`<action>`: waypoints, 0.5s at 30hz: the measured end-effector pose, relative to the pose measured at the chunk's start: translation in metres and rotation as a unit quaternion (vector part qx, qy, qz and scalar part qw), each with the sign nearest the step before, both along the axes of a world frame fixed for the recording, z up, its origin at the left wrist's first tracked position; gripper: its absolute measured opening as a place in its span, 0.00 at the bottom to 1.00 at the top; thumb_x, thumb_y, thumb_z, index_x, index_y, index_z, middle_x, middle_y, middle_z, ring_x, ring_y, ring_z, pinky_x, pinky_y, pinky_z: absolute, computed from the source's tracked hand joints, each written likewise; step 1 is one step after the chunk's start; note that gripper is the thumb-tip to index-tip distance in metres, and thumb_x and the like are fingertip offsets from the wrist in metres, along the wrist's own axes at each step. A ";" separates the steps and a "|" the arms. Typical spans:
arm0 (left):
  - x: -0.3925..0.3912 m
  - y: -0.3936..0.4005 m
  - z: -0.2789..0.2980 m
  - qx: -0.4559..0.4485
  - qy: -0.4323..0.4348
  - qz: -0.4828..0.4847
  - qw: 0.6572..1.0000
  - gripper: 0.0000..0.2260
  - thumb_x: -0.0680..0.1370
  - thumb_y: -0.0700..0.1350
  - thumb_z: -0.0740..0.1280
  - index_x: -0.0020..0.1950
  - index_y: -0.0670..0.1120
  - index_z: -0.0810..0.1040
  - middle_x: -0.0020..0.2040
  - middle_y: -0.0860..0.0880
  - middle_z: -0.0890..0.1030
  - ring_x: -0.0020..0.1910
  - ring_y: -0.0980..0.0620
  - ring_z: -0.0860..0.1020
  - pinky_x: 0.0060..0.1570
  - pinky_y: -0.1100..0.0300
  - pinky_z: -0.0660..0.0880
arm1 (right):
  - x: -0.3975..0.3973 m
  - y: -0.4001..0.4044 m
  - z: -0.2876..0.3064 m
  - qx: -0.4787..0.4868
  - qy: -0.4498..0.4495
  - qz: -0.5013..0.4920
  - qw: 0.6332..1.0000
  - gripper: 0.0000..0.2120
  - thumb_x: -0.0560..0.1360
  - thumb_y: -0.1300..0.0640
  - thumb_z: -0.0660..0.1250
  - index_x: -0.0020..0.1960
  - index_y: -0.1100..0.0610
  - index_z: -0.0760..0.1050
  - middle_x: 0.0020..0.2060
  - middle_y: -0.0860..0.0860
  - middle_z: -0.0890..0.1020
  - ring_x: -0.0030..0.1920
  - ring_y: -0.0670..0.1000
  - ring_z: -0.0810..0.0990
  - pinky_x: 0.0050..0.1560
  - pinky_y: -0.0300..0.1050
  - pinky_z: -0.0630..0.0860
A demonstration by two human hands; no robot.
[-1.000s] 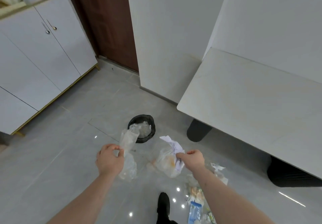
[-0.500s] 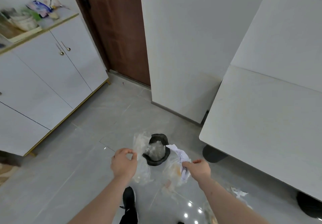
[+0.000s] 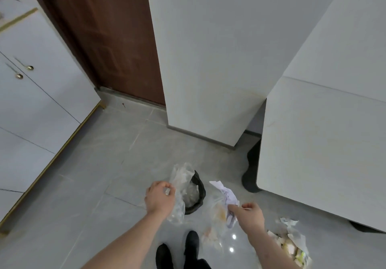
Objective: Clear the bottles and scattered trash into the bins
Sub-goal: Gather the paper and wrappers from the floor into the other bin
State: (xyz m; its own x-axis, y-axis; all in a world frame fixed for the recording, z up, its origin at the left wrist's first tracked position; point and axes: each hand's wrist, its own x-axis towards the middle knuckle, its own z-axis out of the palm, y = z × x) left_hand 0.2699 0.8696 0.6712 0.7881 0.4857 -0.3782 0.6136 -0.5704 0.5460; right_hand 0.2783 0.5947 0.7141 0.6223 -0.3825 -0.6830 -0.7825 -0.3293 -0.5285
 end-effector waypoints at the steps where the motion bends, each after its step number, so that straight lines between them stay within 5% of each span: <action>1: 0.009 0.002 -0.006 -0.003 0.005 -0.006 1.000 0.06 0.77 0.50 0.70 0.42 0.59 0.76 0.58 0.53 0.80 0.60 0.47 0.76 0.60 0.53 0.72 | 0.008 0.002 -0.004 0.001 0.000 -0.004 1.000 0.16 0.64 0.54 0.77 0.46 0.58 0.75 0.40 0.53 0.80 0.37 0.53 0.77 0.35 0.44 0.71; 8: 0.074 0.009 -0.073 -0.030 0.023 0.005 0.999 0.05 0.77 0.49 0.71 0.43 0.59 0.78 0.57 0.54 0.79 0.60 0.48 0.75 0.61 0.51 0.72 | 0.069 0.023 -0.072 0.022 0.026 -0.011 0.999 0.18 0.64 0.54 0.78 0.48 0.55 0.73 0.43 0.51 0.81 0.43 0.52 0.80 0.42 0.47 0.76; 15: 0.120 0.009 -0.225 -0.071 0.047 0.031 0.996 0.06 0.76 0.51 0.72 0.41 0.61 0.78 0.51 0.59 0.77 0.58 0.52 0.77 0.60 0.53 0.74 | 0.118 0.047 -0.200 0.006 0.034 -0.034 0.999 0.18 0.63 0.55 0.78 0.48 0.56 0.73 0.37 0.48 0.83 0.39 0.50 0.81 0.36 0.43 0.73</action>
